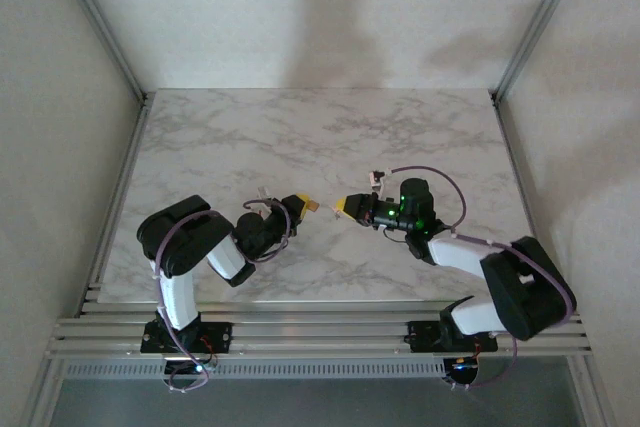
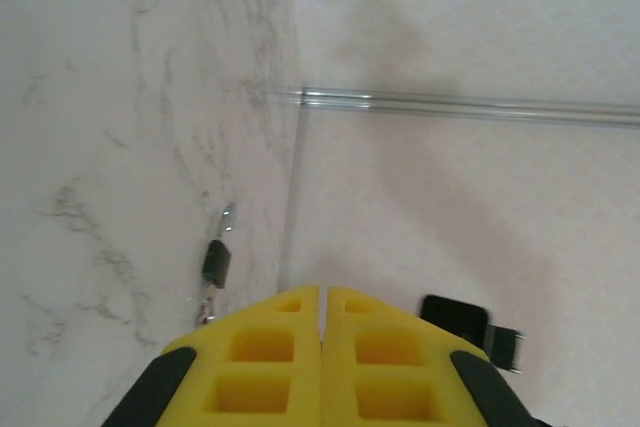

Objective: Lock with the key

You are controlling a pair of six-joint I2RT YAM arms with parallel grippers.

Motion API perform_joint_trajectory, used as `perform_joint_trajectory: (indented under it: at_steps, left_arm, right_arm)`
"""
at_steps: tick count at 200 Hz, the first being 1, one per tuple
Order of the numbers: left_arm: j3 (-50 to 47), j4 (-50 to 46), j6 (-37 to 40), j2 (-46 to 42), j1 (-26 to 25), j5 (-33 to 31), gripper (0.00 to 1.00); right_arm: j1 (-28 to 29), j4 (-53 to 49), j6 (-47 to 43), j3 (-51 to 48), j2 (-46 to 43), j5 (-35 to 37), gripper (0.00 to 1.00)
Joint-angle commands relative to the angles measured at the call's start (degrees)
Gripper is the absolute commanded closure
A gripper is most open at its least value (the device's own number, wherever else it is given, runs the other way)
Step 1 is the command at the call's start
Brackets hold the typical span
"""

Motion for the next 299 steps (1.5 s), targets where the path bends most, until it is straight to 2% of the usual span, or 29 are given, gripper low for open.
perform_joint_trajectory:
  at_steps: [1, 63, 111, 151, 200, 299]
  left_arm:
    - [-0.08, 10.31, 3.07, 0.18, 1.36, 5.52, 1.00]
    - [6.62, -16.32, 16.46, -2.49, 2.45, 13.97, 1.00]
    - [12.45, -35.77, 26.62, -2.82, 2.64, 14.95, 1.00]
    - [17.69, -47.72, 34.25, -2.06, 2.91, 15.37, 1.00]
    - [22.94, -58.05, 39.43, 0.64, 3.70, 15.87, 1.00]
    - [27.27, -68.81, 46.17, 1.97, 4.84, 14.57, 1.00]
  right_arm:
    - [-0.64, -8.58, -5.62, -0.21, -4.43, 2.80, 1.00]
    - [-1.61, -15.03, -9.26, -0.29, -11.62, 4.98, 1.00]
    - [-1.73, -18.22, -11.38, -0.28, -15.42, 6.09, 1.00]
    - [-1.72, -18.69, -12.06, -0.32, -16.61, 5.58, 1.00]
    - [-1.65, -19.86, -13.40, -0.34, -19.15, 6.40, 1.00]
    - [-1.67, -18.68, -13.16, -2.03, -17.58, 5.97, 1.00]
